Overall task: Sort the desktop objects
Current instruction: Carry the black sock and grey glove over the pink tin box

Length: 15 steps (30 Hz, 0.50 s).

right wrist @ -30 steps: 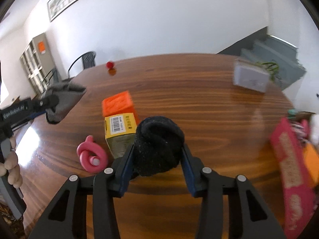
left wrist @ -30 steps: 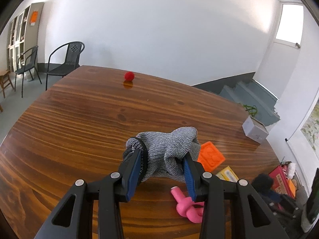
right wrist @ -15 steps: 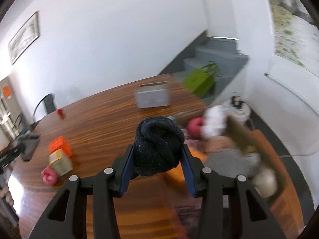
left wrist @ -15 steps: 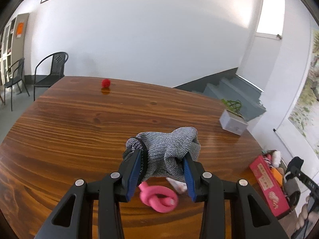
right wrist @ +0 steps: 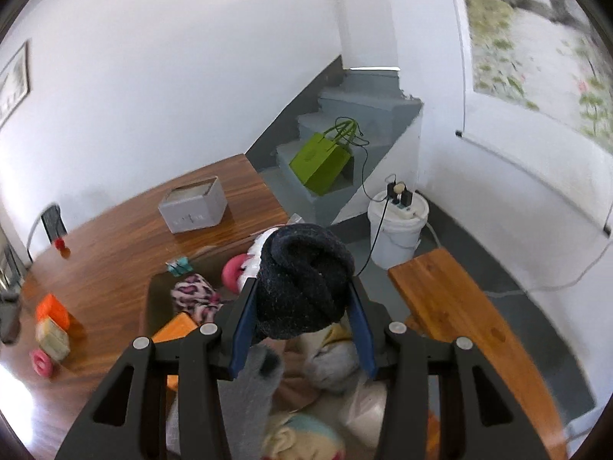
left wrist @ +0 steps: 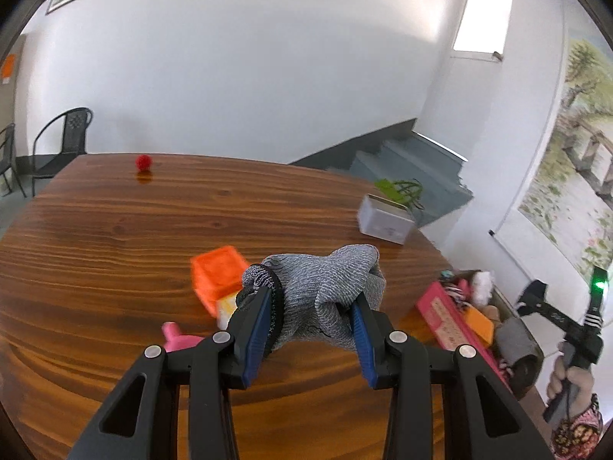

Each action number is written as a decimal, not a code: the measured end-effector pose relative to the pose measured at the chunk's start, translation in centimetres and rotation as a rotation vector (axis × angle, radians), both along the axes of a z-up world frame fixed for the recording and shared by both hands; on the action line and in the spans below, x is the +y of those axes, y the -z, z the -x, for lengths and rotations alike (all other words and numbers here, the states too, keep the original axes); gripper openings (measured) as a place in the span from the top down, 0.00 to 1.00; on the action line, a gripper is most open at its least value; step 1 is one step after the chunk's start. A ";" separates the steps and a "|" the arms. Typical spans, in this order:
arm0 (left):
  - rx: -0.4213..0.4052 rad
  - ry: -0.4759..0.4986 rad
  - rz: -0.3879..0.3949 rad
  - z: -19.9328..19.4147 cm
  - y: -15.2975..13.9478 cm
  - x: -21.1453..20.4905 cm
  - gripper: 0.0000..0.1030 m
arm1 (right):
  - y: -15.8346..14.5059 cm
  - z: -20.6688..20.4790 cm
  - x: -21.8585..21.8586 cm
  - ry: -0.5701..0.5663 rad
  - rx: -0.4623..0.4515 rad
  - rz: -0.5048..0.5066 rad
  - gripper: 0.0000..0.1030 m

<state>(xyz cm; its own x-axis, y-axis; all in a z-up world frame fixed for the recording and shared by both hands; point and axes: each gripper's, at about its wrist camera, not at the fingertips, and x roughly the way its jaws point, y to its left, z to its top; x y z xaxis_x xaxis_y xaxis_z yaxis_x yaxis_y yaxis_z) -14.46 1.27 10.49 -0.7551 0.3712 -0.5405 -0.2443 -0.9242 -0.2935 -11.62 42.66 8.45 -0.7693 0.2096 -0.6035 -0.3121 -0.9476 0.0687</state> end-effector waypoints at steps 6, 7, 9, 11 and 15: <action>0.013 0.070 0.031 -0.2 -0.9 4.6 0.60 | 2.7 2.4 -0.4 -0.087 -0.124 -0.072 0.53; 0.016 0.081 0.038 -0.3 -1.1 5.3 0.60 | 2.8 2.4 -0.5 -0.096 -0.125 -0.076 0.53; 0.018 0.100 0.047 -0.4 -1.3 6.6 0.60 | 2.8 2.2 -0.7 -0.117 -0.120 -0.083 0.53; 0.020 0.119 0.057 -0.4 -1.5 8.0 0.60 | 2.9 2.1 -1.1 -0.126 -0.120 -0.104 0.53; 0.019 0.162 0.076 -0.6 -1.7 11.1 0.60 | 3.0 1.7 -1.0 -0.139 -0.118 -0.090 0.49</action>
